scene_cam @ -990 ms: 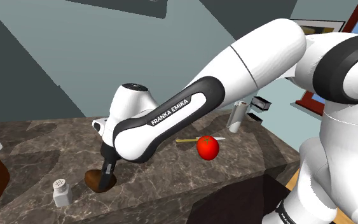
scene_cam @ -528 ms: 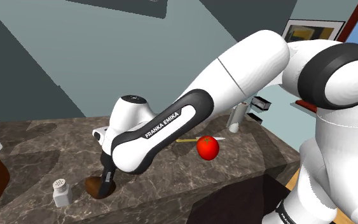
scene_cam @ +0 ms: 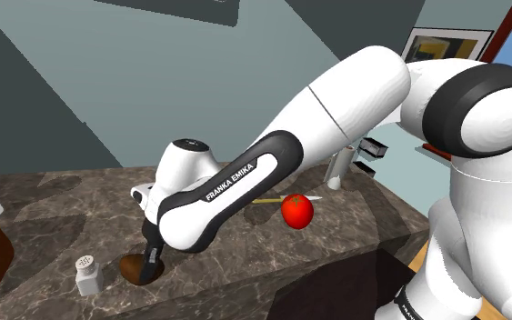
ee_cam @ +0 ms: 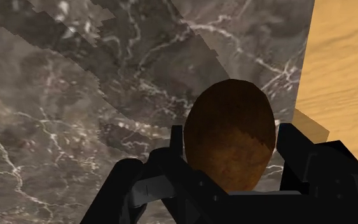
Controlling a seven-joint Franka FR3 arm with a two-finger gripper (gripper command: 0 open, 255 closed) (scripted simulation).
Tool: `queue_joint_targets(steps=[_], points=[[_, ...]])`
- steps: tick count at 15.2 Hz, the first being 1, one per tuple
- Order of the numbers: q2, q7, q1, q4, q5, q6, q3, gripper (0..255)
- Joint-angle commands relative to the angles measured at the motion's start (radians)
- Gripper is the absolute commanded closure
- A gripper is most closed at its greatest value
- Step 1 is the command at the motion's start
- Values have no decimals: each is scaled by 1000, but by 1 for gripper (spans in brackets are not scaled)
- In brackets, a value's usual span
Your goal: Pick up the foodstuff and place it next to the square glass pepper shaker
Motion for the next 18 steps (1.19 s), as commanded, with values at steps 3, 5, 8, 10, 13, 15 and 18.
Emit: queue_joint_targets(steps=[3, 5, 8, 10, 13, 15, 18], points=[[7, -6, -6, -17, 3, 9, -1, 0], [8, -8, -7, -19, 4, 11, 0, 0], [-24, 2, -3, -23, -4, -17, -7, 0], [-87, 9, -5, -46, -12, -58, -15, 0], [-112, 11, -5, -54, -16, -74, -19, 0], [-112, 11, -5, -54, -16, -74, -19, 0], [-112, 11, -5, -54, -16, -74, -19, 0]])
